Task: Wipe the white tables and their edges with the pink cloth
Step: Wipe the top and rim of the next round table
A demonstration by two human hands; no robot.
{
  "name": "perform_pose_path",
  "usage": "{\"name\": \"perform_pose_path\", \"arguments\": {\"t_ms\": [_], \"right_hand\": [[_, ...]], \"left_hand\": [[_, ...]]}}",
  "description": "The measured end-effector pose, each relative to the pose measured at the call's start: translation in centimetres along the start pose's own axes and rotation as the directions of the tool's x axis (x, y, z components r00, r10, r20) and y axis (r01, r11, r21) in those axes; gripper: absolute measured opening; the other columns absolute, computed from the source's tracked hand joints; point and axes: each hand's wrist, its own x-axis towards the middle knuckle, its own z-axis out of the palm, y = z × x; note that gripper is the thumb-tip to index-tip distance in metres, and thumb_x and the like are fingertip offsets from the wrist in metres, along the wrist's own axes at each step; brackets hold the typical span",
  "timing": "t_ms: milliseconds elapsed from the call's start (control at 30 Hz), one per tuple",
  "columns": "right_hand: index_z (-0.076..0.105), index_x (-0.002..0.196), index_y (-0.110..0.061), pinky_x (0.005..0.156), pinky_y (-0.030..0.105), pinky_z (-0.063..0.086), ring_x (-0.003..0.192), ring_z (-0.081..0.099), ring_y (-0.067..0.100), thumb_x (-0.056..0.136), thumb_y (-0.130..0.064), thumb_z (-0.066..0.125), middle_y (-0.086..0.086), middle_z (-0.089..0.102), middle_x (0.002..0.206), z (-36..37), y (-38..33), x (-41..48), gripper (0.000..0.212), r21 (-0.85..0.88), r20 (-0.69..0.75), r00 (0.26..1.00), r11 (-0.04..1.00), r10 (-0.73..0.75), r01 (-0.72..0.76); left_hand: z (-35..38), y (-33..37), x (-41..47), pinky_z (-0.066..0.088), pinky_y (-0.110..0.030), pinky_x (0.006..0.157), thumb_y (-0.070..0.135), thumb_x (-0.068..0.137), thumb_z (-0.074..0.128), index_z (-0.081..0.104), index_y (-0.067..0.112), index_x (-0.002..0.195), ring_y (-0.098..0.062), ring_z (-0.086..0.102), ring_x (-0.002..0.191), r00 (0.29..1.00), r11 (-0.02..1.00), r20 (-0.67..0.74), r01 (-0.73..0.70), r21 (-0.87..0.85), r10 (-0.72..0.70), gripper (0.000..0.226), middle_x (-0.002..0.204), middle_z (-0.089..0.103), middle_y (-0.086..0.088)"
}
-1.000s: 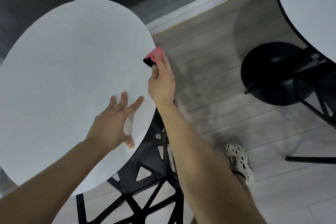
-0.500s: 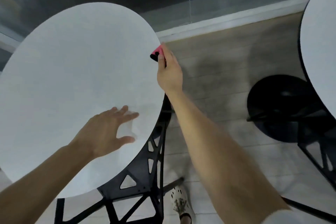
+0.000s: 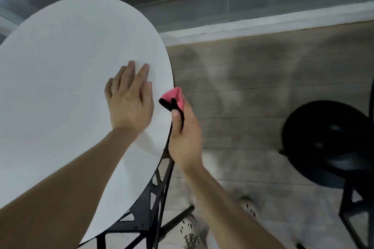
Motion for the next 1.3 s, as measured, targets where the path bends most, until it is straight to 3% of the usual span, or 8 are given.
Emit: {"name": "perform_pose_path", "arguments": {"t_ms": [100,233,400,533,800,967,1167,1300], "right_hand": [[0.051,0.16,-0.026,0.119,0.04,0.045,0.147,0.051,0.013,0.115,-0.03,0.045,-0.005,0.056,0.159,0.6,-0.7,5.6,0.046,-0.032,-0.03,0.995,0.995,-0.095,0.094],[0.038,0.167,-0.032,0.127,0.017,0.027,0.159,0.022,-0.005,0.111,-0.039,0.056,-0.008,0.034,0.174,1.9,-2.0,4.3,0.059,0.007,0.076,0.994,0.997,-0.076,0.075],[0.08,0.118,-0.024,0.112,0.043,0.05,0.134,0.061,0.01,0.106,-0.045,0.059,-0.005,0.071,0.135,3.2,-4.0,5.9,0.032,0.242,-0.247,0.96,0.967,0.135,-0.074],[0.049,0.144,-0.035,0.104,0.04,0.057,0.121,0.067,0.013,0.101,-0.045,0.068,-0.012,0.068,0.134,4.2,-5.2,8.1,0.048,0.137,-0.151,0.974,0.979,0.169,-0.148],[0.049,0.15,-0.023,0.1,0.041,0.055,0.12,0.064,0.022,0.107,-0.063,0.048,0.0,0.064,0.136,3.0,-4.3,4.7,0.059,-0.193,-0.084,0.978,0.959,0.192,-0.205],[0.044,0.123,-0.02,0.084,0.05,0.057,0.093,0.07,0.026,0.107,-0.042,0.06,0.004,0.071,0.105,3.4,-6.4,13.4,0.032,-0.069,0.006,0.983,0.981,0.184,-0.183],[0.047,0.154,-0.02,0.1,0.044,0.057,0.128,0.056,0.017,0.111,-0.036,0.056,-0.001,0.049,0.153,4.7,-5.4,10.9,0.047,-0.272,-0.048,0.989,0.955,-0.139,0.121],[0.039,0.163,-0.024,0.112,0.045,0.053,0.148,0.046,0.019,0.113,-0.04,0.05,-0.004,0.039,0.166,2.5,-3.8,6.2,0.054,-0.28,0.013,0.994,0.954,-0.11,0.109]], "left_hand": [[0.0,-0.1,0.2,0.023,-0.054,0.128,0.04,0.115,0.032,0.045,0.034,0.161,-0.026,0.031,0.16,1.0,1.0,-0.012,0.011,0.004,-0.011,0.048,0.172,0.038,-0.003],[-0.2,0.0,-0.2,0.023,-0.055,0.128,0.039,0.115,0.034,0.047,0.033,0.161,-0.026,0.03,0.161,1.0,1.0,-0.005,0.005,-0.024,-0.005,0.049,0.173,0.038,-0.003],[-0.1,0.0,0.0,0.025,-0.058,0.126,0.039,0.114,0.034,0.051,0.031,0.159,-0.027,0.031,0.161,1.0,0.999,-0.016,0.01,-0.033,-0.011,0.049,0.172,0.039,-0.004],[-0.1,0.1,0.1,0.024,-0.058,0.127,0.038,0.114,0.036,0.053,0.032,0.158,-0.026,0.032,0.161,0.999,0.998,-0.035,0.02,-0.054,-0.021,0.047,0.172,0.04,-0.004],[-0.4,0.5,0.1,0.023,-0.058,0.128,0.037,0.113,0.037,0.053,0.032,0.158,-0.028,0.032,0.16,0.999,0.998,-0.027,0.027,-0.051,-0.029,0.048,0.172,0.04,-0.004],[-0.4,0.6,0.0,0.023,-0.059,0.128,0.036,0.113,0.039,0.054,0.03,0.158,-0.029,0.034,0.16,0.999,0.998,-0.047,0.019,-0.056,-0.022,0.048,0.171,0.041,-0.006],[-0.5,0.6,0.0,0.024,-0.061,0.127,0.032,0.112,0.039,0.055,0.026,0.158,-0.031,0.035,0.16,0.999,0.999,-0.049,0.004,-0.043,-0.007,0.049,0.171,0.042,-0.009],[-0.7,0.7,-0.1,0.026,-0.061,0.126,0.033,0.114,0.037,0.053,0.026,0.159,-0.03,0.034,0.16,0.999,1.0,-0.04,-0.001,-0.018,0.0,0.049,0.171,0.041,-0.009]]}}
